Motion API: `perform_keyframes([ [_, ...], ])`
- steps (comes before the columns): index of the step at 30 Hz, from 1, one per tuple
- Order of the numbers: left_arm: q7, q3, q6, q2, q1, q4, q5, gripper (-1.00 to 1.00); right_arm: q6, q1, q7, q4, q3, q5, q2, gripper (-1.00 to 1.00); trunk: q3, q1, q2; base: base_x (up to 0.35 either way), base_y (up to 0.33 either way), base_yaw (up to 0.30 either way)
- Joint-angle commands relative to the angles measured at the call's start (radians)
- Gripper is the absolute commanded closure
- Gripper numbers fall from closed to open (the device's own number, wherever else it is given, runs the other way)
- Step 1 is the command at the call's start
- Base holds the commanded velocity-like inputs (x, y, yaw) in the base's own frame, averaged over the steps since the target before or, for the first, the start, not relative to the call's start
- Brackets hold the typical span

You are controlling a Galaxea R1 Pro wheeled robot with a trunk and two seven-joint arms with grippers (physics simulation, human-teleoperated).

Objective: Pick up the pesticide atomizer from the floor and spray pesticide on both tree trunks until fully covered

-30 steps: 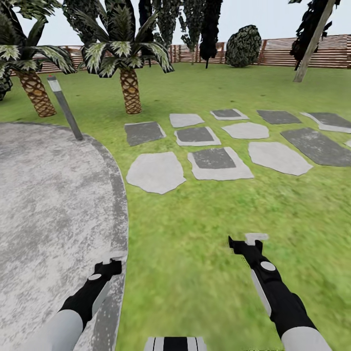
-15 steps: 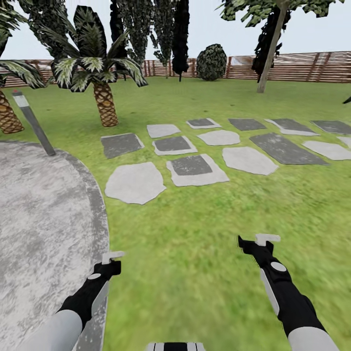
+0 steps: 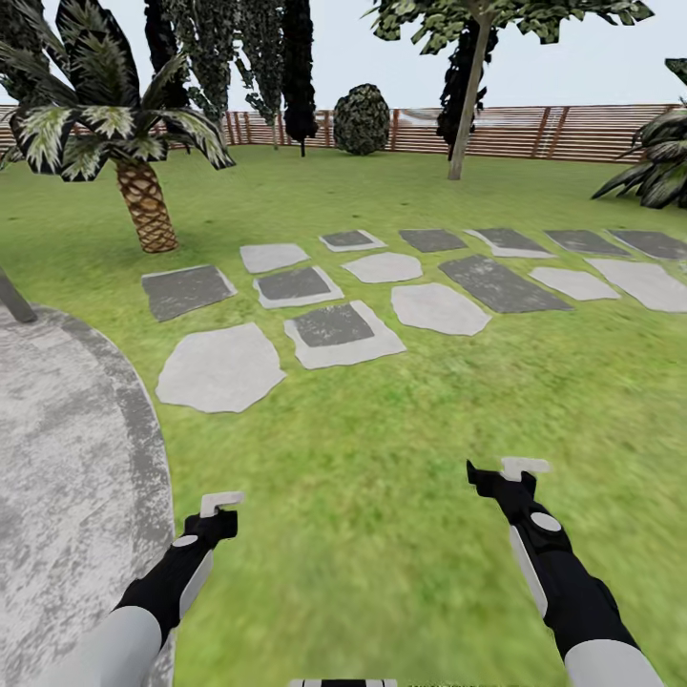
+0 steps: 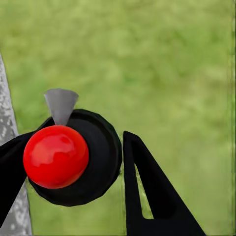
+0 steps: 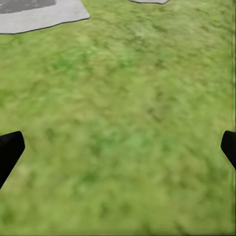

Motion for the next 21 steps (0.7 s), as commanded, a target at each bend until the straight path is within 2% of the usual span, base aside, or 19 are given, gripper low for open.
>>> perform_keyframes([
  [1, 0.000, 0.000, 0.000, 0.000, 0.000, 0.000, 0.000, 1.00, 0.000, 0.000, 0.000, 0.000, 0.000, 0.000, 0.000, -1.00, 0.003, -0.004, 0.007, 0.000, 0.000, -0.300],
  [14, 0.000, 0.000, 0.000, 0.000, 0.000, 0.000, 0.000, 1.00, 0.000, 0.000, 0.000, 0.000, 0.000, 0.000, 0.000, -1.00, 0.046, -0.054, 0.098, 0.000, 0.000, -0.300],
  [21, 0.000, 0.000, 0.000, 0.000, 0.001, -0.001, 0.000, 1.00, 0.000, 0.000, 0.000, 0.000, 0.000, 0.000, 0.000, -1.00, 0.050, -0.054, 0.098, 0.000, 0.000, -0.300],
])
